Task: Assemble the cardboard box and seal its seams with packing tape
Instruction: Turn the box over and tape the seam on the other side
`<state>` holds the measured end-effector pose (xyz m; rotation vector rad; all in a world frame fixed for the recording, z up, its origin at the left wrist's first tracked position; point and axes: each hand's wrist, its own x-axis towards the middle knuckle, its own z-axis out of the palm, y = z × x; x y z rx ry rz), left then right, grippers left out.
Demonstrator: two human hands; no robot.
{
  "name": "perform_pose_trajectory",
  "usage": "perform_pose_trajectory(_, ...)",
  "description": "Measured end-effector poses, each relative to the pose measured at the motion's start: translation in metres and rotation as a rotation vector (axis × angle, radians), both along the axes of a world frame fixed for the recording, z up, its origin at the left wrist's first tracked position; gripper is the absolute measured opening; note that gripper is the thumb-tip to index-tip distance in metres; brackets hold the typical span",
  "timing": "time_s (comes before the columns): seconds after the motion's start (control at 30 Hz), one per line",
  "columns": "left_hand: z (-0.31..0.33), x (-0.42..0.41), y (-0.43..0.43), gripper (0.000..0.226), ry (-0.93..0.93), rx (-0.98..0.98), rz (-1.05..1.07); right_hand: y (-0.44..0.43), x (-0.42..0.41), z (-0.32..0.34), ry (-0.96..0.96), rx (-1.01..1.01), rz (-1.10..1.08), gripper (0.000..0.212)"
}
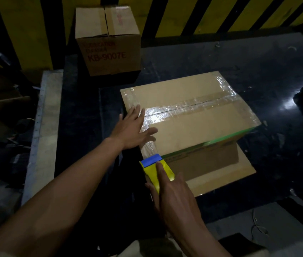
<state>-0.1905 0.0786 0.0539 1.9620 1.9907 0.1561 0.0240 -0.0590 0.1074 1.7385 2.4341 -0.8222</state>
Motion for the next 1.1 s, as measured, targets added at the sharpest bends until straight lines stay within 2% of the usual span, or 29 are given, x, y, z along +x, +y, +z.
perform_pose_trajectory(0.13,-0.005,-0.003,-0.008,0.108,-0.036,-0.067,0.002,-0.001,0.008,-0.002,0.084,0.047,-0.009,0.07)
perform_pose_trajectory(0.33,0.002,0.01,-0.01,0.11,0.128,-0.041,0.065,0.002,0.001,0.003,0.066,0.029,-0.013,0.07)
perform_pose_trajectory(0.57,-0.005,0.004,-0.015,0.125,-0.077,-0.097,-0.003,0.002,0.009,-0.004,0.076,0.03,0.005,0.07)
perform_pose_trajectory(0.8,-0.004,-0.004,-0.012,0.122,-0.036,-0.123,-0.047,0.001,0.016,-0.005,0.121,-0.018,0.005,0.072)
perform_pose_trajectory(1.1,-0.004,-0.004,-0.011,0.121,-0.035,-0.118,-0.037,-0.01,0.023,-0.001,0.007,-0.049,0.022,0.068)
